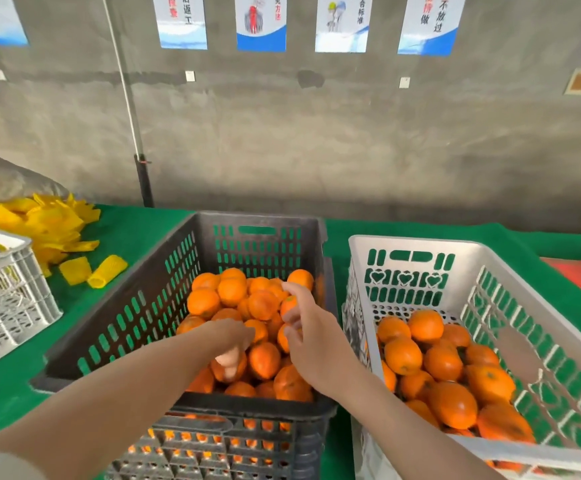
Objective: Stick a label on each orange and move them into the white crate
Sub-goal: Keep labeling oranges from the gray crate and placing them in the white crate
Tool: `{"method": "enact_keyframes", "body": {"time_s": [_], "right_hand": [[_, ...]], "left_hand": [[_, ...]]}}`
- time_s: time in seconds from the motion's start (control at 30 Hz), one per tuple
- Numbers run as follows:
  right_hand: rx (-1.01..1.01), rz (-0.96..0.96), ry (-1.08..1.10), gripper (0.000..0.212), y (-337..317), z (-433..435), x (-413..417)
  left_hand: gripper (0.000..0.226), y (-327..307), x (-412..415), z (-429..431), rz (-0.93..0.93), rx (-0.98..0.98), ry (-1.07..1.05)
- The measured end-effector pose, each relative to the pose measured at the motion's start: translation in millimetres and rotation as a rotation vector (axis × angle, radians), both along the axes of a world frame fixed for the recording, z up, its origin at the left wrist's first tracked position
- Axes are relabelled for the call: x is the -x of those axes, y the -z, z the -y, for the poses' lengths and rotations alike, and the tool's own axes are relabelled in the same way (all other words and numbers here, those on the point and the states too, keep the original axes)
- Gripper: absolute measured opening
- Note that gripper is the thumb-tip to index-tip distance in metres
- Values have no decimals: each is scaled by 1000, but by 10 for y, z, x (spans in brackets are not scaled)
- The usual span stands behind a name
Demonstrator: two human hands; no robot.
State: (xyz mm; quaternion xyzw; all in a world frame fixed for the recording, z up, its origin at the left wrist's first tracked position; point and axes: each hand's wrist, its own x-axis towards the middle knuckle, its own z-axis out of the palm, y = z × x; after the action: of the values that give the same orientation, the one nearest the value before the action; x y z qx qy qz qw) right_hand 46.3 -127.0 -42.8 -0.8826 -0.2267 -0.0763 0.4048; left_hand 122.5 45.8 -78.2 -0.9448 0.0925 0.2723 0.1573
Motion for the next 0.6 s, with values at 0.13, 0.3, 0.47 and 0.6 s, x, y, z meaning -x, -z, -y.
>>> {"method": "enact_keyframes", "body": {"time_s": [0.13, 0.3, 0.47, 0.6], "right_hand": [[-76, 11, 41, 54, -35, -1, 28], [-314, 77, 49, 74, -112, 72, 123], [-444, 91, -52, 102, -275, 120, 388], [-509, 133, -95, 98, -441, 308, 672]], "left_hand": [[35, -328, 96, -91, 164, 540, -238], [48, -814, 532, -220, -111, 1629, -714], [62, -1051, 1057, 12, -198, 1902, -656], [64, -1133, 1392, 321, -243, 1951, -630]]}}
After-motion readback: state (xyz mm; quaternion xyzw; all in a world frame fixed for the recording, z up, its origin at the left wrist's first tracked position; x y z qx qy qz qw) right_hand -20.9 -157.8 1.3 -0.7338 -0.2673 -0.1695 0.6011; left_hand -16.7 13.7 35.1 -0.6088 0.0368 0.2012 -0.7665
